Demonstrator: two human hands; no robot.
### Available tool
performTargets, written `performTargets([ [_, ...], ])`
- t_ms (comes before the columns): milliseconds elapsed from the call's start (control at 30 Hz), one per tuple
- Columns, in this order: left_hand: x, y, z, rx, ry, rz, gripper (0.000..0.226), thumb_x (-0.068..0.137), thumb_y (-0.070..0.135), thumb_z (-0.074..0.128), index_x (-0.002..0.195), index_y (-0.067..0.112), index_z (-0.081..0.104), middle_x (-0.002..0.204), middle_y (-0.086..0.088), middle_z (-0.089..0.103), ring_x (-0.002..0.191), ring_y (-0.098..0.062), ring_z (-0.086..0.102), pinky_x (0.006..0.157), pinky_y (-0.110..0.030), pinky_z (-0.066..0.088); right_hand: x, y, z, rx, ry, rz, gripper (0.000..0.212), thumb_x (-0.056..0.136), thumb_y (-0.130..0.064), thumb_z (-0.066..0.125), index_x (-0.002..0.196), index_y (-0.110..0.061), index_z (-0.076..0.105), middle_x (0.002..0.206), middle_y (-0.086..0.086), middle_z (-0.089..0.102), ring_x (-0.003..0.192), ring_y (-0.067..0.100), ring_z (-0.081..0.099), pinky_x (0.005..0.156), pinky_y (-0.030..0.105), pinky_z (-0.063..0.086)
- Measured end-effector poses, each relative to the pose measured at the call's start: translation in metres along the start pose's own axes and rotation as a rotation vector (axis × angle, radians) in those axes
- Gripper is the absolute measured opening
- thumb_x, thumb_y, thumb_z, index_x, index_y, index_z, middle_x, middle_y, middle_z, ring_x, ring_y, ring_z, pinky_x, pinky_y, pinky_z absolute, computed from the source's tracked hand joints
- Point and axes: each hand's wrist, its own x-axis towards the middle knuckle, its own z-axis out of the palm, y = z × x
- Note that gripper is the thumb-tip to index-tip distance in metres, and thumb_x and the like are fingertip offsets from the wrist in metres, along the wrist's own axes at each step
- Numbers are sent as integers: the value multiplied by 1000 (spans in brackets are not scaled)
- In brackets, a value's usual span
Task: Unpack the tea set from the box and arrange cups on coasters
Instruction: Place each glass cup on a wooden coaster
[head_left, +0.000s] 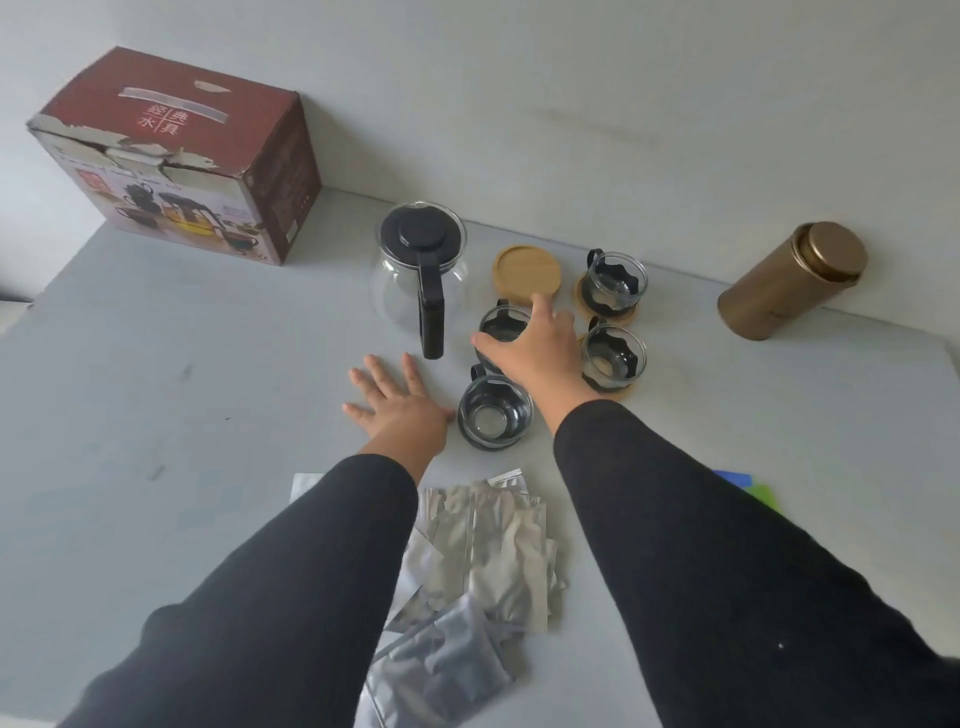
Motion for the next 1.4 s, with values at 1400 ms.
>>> performTargets([
  [1400, 1, -9, 8, 11, 61, 73, 83, 95, 56, 34, 149, 22, -19, 152, -22, -28, 141, -42, -21, 113, -60, 1, -88, 95, -28, -53, 119, -89, 76, 64, -38, 81, 125, -8, 47, 120, 12, 53, 113, 28, 51, 92, 35, 45],
])
